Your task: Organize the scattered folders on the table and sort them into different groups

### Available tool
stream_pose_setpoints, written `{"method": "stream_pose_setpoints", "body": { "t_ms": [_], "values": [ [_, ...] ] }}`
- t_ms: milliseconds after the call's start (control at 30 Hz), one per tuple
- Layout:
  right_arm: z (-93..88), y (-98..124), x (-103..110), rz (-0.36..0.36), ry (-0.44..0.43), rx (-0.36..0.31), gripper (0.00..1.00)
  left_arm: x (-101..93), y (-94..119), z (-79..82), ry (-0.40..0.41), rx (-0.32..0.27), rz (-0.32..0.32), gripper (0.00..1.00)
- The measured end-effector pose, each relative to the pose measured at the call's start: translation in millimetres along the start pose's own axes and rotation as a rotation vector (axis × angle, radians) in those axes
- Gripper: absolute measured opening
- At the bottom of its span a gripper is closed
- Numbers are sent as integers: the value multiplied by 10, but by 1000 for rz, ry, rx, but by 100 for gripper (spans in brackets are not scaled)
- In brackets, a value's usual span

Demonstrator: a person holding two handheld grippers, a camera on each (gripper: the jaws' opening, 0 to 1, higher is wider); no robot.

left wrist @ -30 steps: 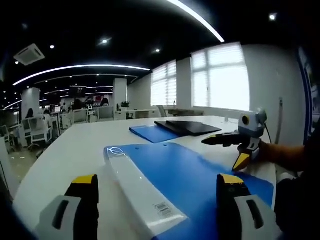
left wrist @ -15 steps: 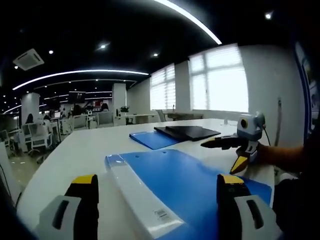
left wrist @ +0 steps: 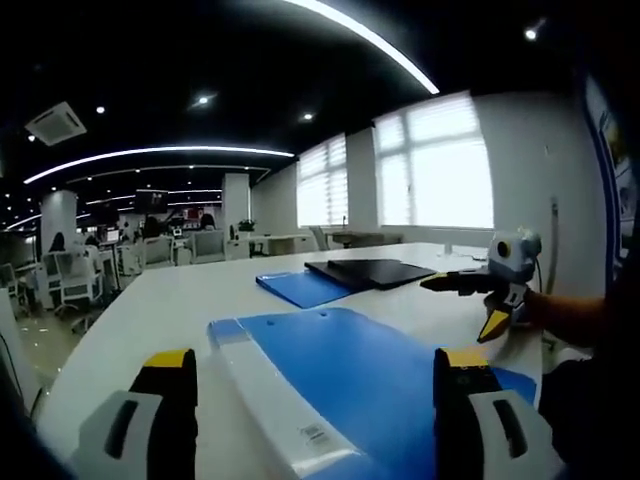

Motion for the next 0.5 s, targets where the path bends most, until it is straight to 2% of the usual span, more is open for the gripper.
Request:
{"method": "stream_pose_setpoints", "body": {
  "t_ms": [167,267,500],
  "values": [
    [60,257,-66,-35,-30,-26,98,-102,-20,40,-13,-10,-17,99],
    [146,414,-95,-74,-2,-36,98,-163,-17,56,-21,-15,-28,99],
    [255,685,-175,-101,-26,-67,98,-226,24,124,-30,-33,-34,99]
  ]
}}
Point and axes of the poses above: the point that each gripper's makers call its tool centre point, and the gripper's own axes: y roughly backward along the fingers, x roughly to its left, z roughly out of its top, the point moved 3 cm from there along y, roughly backward along the fingers
